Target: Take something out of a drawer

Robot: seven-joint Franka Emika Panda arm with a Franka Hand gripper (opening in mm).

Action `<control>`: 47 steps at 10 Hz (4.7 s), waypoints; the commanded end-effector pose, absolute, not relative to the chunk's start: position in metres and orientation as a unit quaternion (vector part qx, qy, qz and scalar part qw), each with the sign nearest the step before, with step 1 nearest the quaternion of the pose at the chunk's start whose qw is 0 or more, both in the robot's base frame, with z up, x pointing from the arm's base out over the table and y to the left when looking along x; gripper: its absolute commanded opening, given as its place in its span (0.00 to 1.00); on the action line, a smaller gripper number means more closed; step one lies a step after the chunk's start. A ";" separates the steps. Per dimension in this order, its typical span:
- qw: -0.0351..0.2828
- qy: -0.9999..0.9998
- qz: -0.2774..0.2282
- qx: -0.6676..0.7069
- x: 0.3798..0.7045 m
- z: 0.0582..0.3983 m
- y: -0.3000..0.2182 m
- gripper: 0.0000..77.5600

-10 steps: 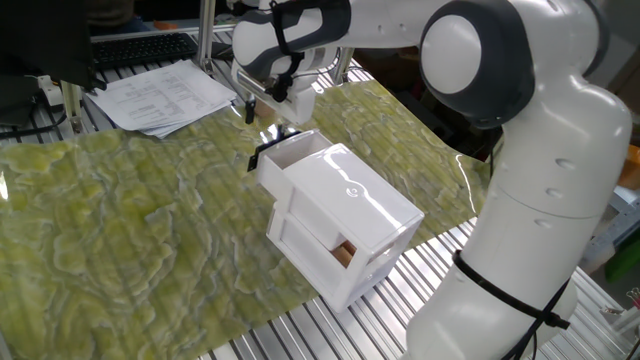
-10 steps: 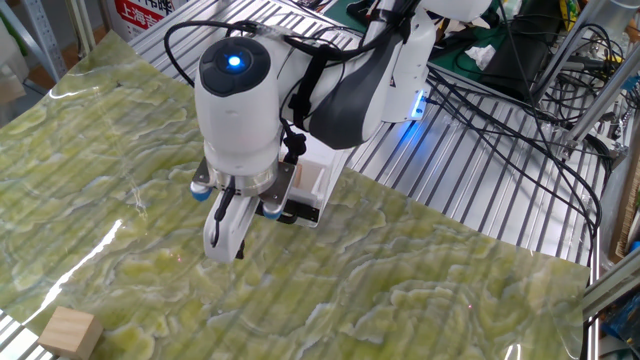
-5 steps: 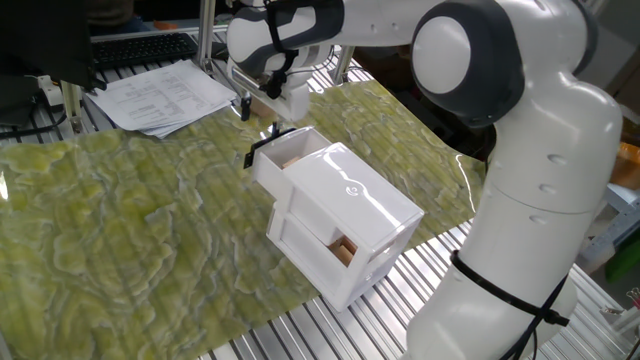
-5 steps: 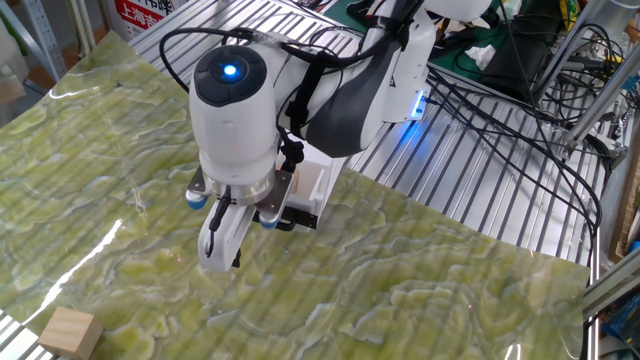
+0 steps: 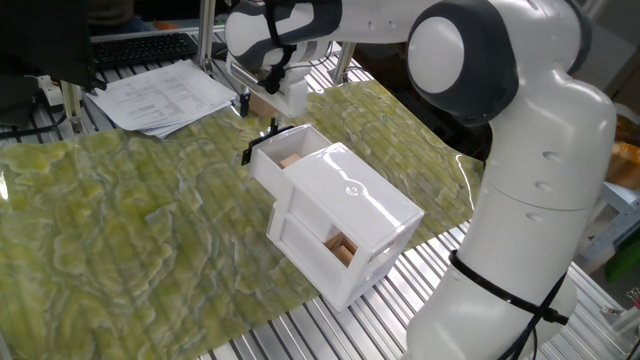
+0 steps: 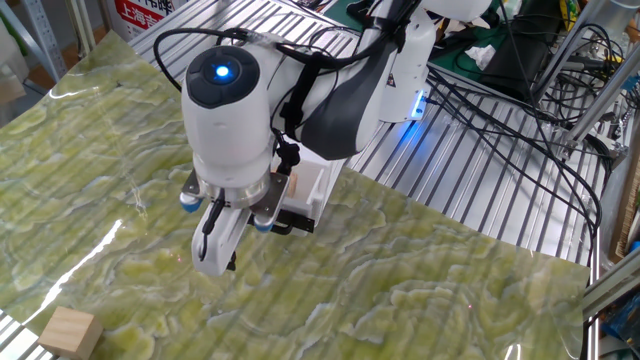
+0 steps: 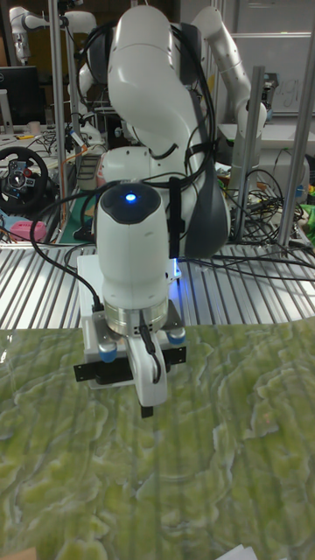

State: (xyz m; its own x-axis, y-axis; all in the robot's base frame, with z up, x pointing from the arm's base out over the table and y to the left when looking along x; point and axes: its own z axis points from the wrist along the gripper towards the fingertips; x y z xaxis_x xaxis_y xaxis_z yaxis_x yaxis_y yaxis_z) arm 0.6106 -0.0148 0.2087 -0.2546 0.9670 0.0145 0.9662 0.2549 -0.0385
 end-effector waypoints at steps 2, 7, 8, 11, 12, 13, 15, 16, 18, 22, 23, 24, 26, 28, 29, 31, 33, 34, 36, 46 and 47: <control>0.017 -0.799 0.013 -0.602 0.605 0.220 -0.008 1.00; 0.017 -0.812 0.013 -0.583 0.604 0.252 -0.004 1.00; 0.018 -0.823 0.012 -0.568 0.605 0.260 -0.005 1.00; 0.022 -0.889 0.008 -0.456 0.591 0.281 -0.007 1.00; 0.023 -0.903 0.007 -0.428 0.586 0.285 -0.005 1.00; 0.022 -0.918 0.009 -0.397 0.581 0.289 -0.003 1.00; 0.023 -0.938 0.007 -0.346 0.575 0.293 -0.003 1.00; 0.025 -0.965 0.010 -0.262 0.571 0.297 -0.008 1.00; 0.026 -0.981 0.010 -0.195 0.565 0.302 -0.013 1.00; 0.031 -0.993 0.007 -0.112 0.550 0.306 -0.020 1.00; 0.030 -0.994 0.006 -0.103 0.546 0.306 -0.020 1.00; 0.028 -0.996 0.006 -0.080 0.534 0.305 -0.022 1.00; 0.027 -0.998 0.005 -0.052 0.522 0.304 -0.023 1.00; 0.027 -0.999 0.005 -0.028 0.519 0.304 -0.024 1.00; 0.027 -1.000 0.006 -0.014 0.519 0.304 -0.025 1.00; 0.027 -1.000 0.006 0.003 0.517 0.305 -0.027 1.00; 0.027 -1.000 0.007 0.014 0.516 0.306 -0.028 1.00; 0.027 -0.999 0.007 0.020 0.512 0.304 -0.027 1.00; 0.026 -0.999 0.005 0.022 0.506 0.302 -0.027 1.00; 0.026 -0.999 0.000 0.029 0.501 0.282 -0.029 1.00; 0.023 -0.999 0.000 0.026 0.499 0.279 -0.029 1.00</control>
State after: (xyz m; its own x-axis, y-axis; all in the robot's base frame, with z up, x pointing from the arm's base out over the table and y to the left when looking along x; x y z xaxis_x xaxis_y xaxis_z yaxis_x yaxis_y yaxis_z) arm 0.5009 -0.0286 0.2843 -0.9966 -0.0624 0.0543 -0.0624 0.9980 0.0010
